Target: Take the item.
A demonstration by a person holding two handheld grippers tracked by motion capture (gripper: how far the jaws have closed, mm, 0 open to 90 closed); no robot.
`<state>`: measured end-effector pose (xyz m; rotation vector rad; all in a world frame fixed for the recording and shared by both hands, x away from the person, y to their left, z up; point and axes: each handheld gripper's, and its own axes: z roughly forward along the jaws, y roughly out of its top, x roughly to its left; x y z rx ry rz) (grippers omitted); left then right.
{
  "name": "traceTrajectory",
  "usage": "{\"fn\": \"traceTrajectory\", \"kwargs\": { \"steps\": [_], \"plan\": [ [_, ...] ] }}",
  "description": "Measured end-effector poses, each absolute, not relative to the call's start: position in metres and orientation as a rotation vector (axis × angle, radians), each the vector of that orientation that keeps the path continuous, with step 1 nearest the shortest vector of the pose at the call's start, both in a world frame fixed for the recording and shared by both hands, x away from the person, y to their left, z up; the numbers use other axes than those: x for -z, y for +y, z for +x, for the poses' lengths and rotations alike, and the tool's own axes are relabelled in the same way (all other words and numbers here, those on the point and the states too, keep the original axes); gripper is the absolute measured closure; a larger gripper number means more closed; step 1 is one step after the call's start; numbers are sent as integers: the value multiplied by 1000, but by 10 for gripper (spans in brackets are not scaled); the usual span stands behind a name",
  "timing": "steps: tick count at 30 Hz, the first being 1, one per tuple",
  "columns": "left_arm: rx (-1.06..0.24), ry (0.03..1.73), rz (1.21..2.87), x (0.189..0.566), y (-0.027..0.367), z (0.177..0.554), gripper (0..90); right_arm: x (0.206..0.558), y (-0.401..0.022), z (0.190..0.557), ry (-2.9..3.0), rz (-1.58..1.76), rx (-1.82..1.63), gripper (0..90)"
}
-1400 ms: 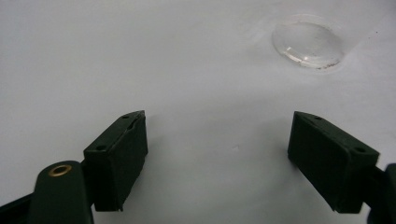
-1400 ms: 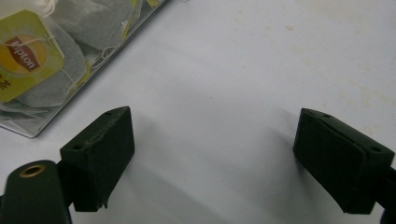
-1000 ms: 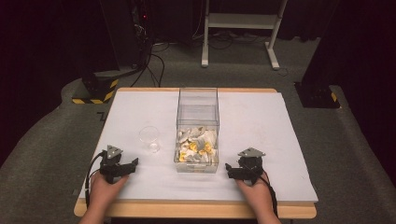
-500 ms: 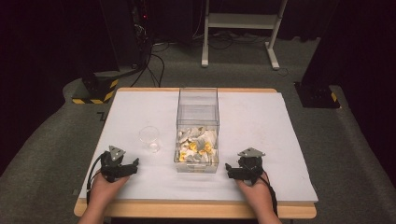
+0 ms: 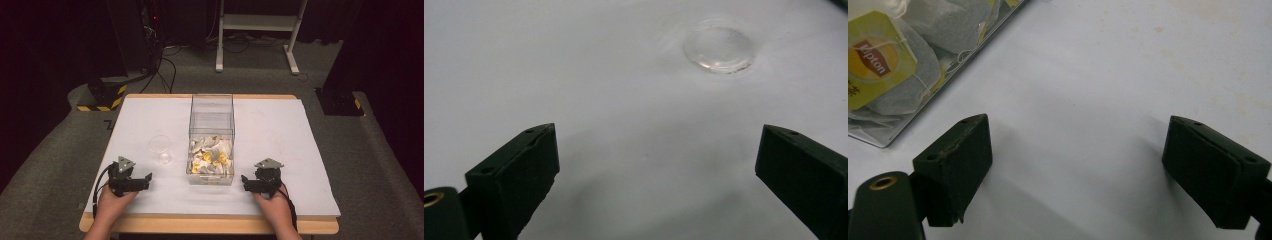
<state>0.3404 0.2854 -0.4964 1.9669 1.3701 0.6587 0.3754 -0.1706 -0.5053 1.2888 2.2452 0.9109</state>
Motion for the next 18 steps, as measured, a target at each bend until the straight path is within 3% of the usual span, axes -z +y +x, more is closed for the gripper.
{"fn": "traceTrajectory", "kwargs": {
  "steps": [18],
  "plan": [
    [-587, 1202, 1907, 475, 277, 328, 7, 495, -182, 376, 2201, 1276, -866, 121]
  ]
}}
